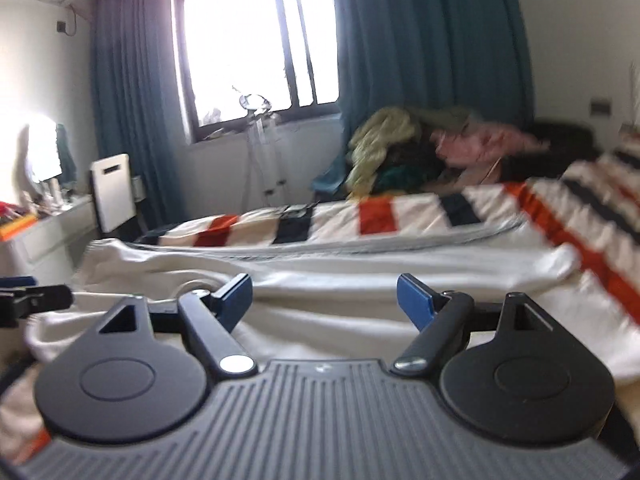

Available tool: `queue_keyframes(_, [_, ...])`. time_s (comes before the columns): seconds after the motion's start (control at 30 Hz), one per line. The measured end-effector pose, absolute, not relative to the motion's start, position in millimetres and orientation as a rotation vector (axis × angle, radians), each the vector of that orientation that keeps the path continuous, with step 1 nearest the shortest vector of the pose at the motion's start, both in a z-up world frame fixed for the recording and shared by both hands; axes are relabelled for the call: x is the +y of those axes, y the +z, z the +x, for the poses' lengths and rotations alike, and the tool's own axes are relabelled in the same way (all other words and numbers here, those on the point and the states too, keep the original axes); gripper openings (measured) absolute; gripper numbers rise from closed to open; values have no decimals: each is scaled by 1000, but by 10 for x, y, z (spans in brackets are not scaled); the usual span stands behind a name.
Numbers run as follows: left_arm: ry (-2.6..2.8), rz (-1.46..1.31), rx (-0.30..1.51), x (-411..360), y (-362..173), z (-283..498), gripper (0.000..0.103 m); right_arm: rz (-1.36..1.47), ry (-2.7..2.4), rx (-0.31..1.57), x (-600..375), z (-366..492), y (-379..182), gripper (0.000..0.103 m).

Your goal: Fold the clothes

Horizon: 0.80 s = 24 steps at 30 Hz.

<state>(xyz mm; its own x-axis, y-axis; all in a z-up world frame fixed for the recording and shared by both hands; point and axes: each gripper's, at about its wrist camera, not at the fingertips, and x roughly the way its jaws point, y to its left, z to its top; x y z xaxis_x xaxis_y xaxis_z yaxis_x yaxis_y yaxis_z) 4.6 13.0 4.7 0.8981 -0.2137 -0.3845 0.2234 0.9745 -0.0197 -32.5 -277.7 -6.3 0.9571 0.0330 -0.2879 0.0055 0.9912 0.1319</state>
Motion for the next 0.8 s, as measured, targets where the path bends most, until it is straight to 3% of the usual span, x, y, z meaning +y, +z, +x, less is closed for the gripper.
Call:
queue_keyframes(0.17, [-217,2,398,186,-129,102,103,138,4,245,-2770,-245,-210,81])
queue_keyframes(0.8, [-149,-57,502,461,-316,342,103,185,-40,393,-2800,5,-365,81])
